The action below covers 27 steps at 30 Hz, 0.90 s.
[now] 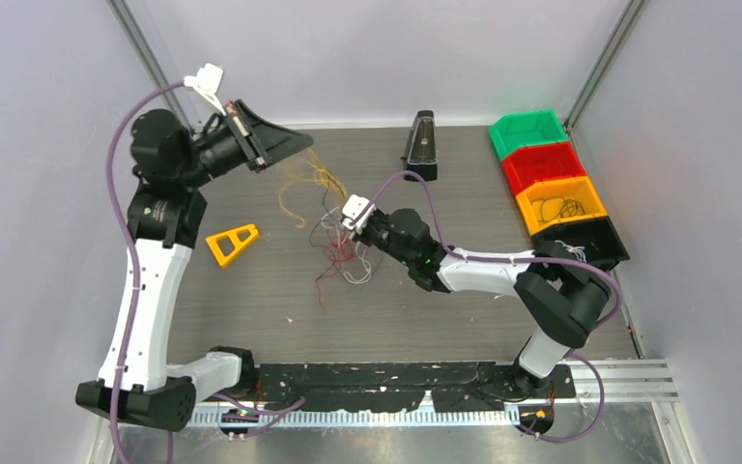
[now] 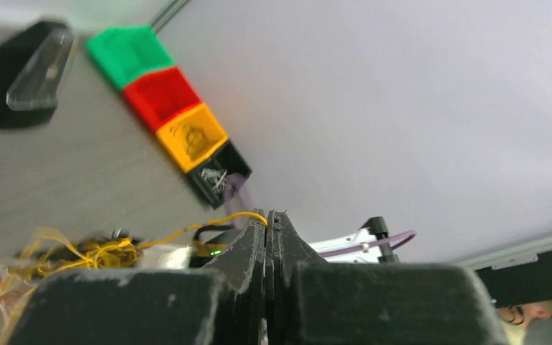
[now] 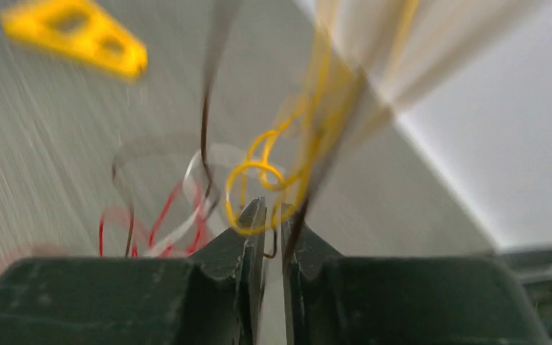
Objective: Untangle the cables
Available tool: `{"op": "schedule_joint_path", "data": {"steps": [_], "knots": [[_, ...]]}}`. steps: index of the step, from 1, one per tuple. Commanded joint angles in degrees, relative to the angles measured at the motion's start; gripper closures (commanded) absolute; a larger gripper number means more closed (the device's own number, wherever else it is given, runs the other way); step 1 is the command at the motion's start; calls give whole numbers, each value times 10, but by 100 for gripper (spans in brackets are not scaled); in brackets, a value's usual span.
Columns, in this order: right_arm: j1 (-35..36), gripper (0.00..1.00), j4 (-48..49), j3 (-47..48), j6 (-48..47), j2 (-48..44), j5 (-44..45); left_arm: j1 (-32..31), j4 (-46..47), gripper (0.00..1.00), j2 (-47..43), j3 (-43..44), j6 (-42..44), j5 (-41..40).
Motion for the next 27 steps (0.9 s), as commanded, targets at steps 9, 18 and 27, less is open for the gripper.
{"op": "schedule_joint_path", "data": {"steps": [9,18,27], "knots": [[-72,95,-251,-41,-8,-26,-48,11,215,100,-50,23,-45,58],[-104,95,-359,-15,1,-27,-85,90,320,100,-6,138,-101,60],[-102,95,-470,65,17,36,-96,134,343,100,55,286,-131,26]]}}
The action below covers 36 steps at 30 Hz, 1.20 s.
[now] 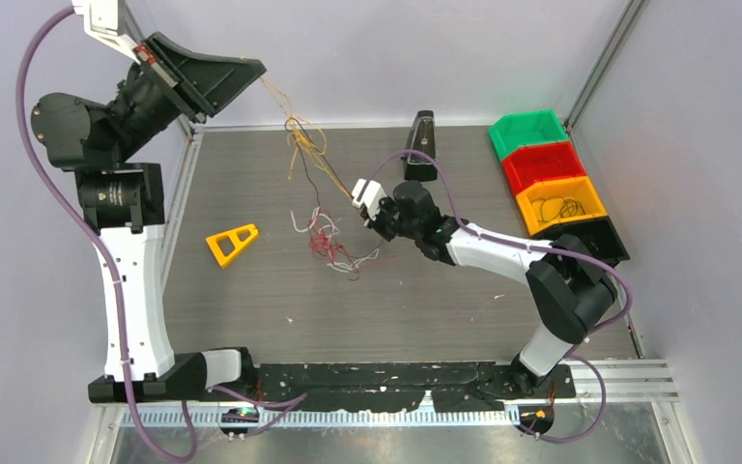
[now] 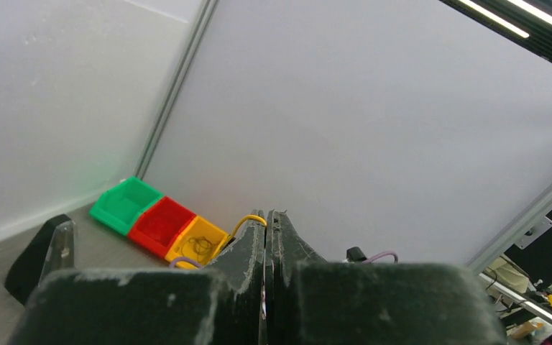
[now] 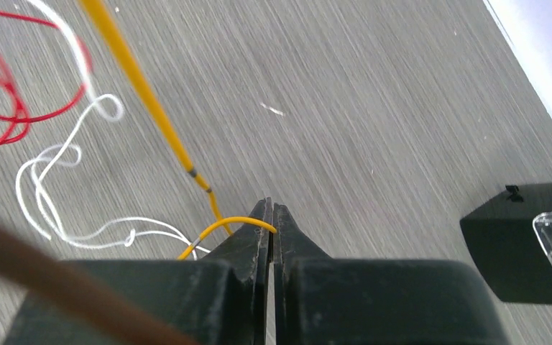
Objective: Untangle the cables
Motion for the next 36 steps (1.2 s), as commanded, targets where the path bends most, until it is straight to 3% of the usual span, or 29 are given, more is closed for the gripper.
{"op": "schedule_joint_path", "data": {"steps": [1,4,7,9,10,11,12,14,16,19,23,28,33,36], "knots": [[-1,95,-164,23,10,50,7,29,108,100,-1,83,-35,-58],[8,94,-233,56,6,66,-11,21,109,100,-8,57,-35,-53],[-1,93,-270,78,0,43,-32,8,90,100,-41,-41,-35,-43],[-17,73,-270,67,6,-5,-66,-11,81,100,-73,-143,-22,-35],[-24,52,-271,64,6,-39,-88,-27,79,100,-90,-192,-10,-29],[-27,42,-275,62,6,-54,-98,-47,72,100,-104,-236,5,-20],[-28,24,-289,63,1,-82,-118,-63,56,100,-122,-275,22,-7],[-33,10,-325,82,-8,-113,-155,-85,-4,100,-140,-346,84,26],[-44,5,-371,104,-13,-127,-195,-90,-133,100,-149,-398,187,45],[-64,4,-427,130,-8,-126,-251,-89,-363,100,-142,-426,410,15],[-74,7,-475,138,-5,-109,-282,-75,-491,100,-108,-482,472,-42],[-73,19,-440,160,61,-63,-302,-43,-483,100,-75,-541,447,-49],[-56,34,-399,176,102,-19,-298,-26,-494,100,-45,-532,463,-44],[-29,38,-388,189,107,5,-283,-26,-504,100,-37,-525,474,-49]]}}
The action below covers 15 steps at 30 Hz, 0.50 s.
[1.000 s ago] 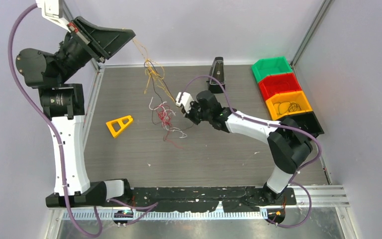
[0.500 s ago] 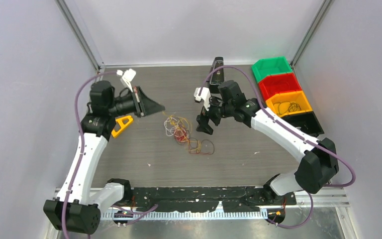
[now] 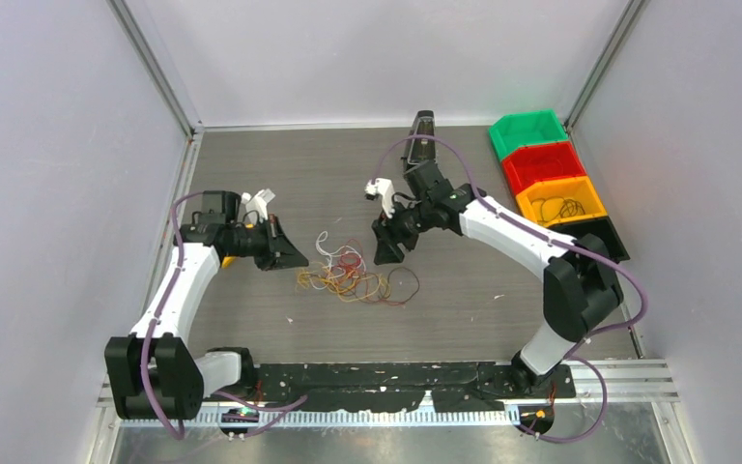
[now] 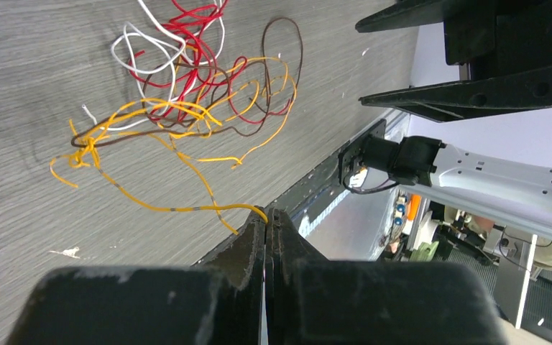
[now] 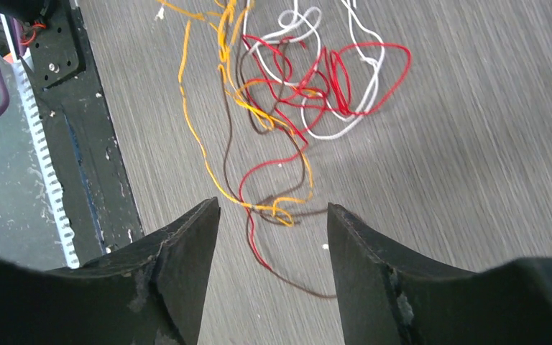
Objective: Untangle the cables
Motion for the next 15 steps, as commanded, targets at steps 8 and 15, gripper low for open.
{"op": "schedule_joint_path", "data": {"steps": [8,15], "knots": [[106,37,85,50,-45,71,77,2,-33,100,4,23,38,-1],[135,41,104,60,-122,112,95,2,-34,100,2,22,39,-8]]}}
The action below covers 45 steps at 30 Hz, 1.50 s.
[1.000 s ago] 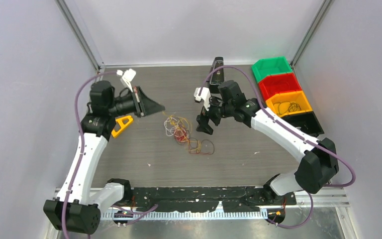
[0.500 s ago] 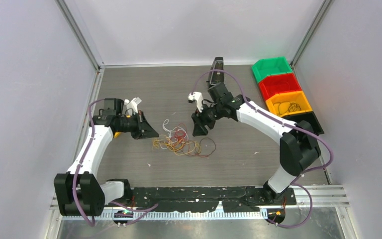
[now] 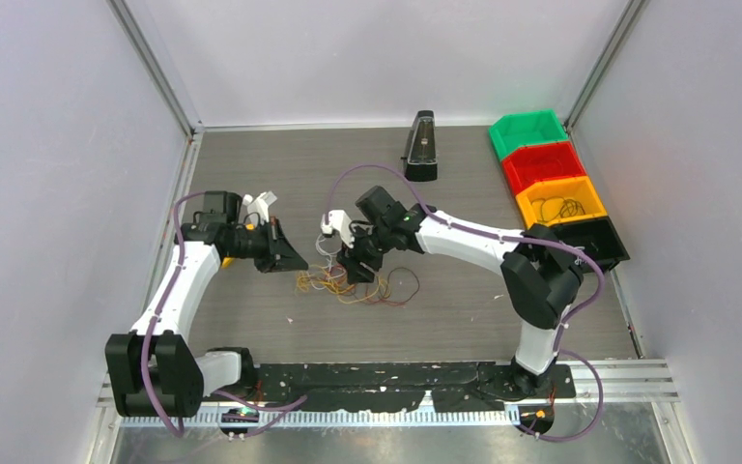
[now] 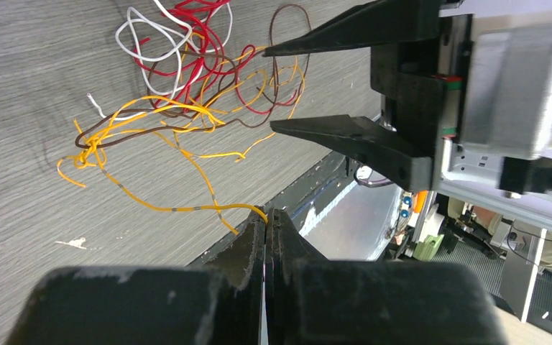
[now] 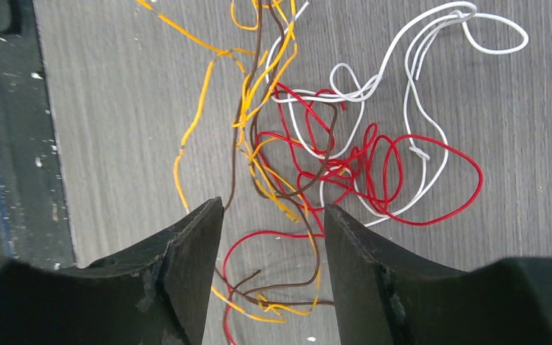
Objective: Untangle the cables
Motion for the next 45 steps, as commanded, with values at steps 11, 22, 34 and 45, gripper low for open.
{"op": "schedule_joint_path", "data": {"steps": [11,22,34,45], "knots": [[15,92,23,17,-112,-3,19,17,-22,100,-6,26,22,-26],[-15,95,103,-17,-22,-197,10,55,25,47,-20,46,54,-3],[-16,95,173,55,39,-246,36,-71,582,0,-167,-100,104,-6],[-12,95,209,123,101,-262,50,-204,658,34,-38,-95,76,-195]]}}
